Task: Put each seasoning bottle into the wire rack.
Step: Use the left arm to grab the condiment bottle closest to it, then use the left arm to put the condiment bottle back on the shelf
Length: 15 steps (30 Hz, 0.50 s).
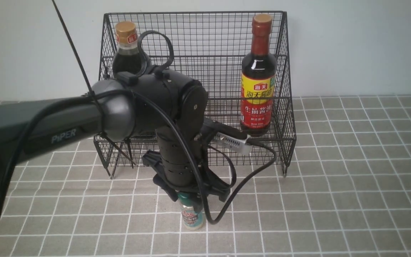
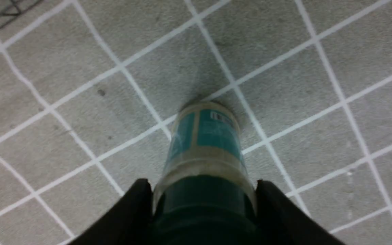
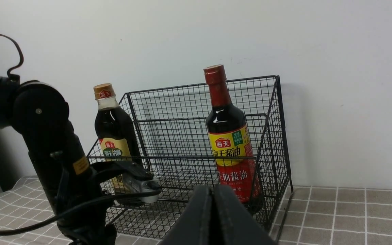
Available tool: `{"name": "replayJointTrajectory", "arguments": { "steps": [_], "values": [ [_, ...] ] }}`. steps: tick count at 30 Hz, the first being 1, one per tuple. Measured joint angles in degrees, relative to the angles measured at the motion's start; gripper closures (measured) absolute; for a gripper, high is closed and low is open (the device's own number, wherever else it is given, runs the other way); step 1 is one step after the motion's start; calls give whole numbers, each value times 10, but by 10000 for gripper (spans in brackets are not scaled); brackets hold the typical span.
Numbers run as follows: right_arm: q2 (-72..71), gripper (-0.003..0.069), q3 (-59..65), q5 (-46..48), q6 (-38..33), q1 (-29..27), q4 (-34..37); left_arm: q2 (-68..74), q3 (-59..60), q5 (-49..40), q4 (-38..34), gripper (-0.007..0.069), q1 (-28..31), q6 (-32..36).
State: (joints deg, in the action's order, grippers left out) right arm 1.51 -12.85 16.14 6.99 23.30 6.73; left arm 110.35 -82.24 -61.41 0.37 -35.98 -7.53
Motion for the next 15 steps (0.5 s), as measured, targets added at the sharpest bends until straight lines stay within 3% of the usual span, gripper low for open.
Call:
{"name": "replayJointTrajectory", "arguments": {
  "steps": [6, 15],
  "values": [
    [0, 671, 0, 0, 0, 0, 0, -1, -13, -48, 21, 284, 0, -11],
    [0, 671, 0, 0, 0, 0, 0, -72, -142, -83, 56, 284, 11, -57]
  ]
}}
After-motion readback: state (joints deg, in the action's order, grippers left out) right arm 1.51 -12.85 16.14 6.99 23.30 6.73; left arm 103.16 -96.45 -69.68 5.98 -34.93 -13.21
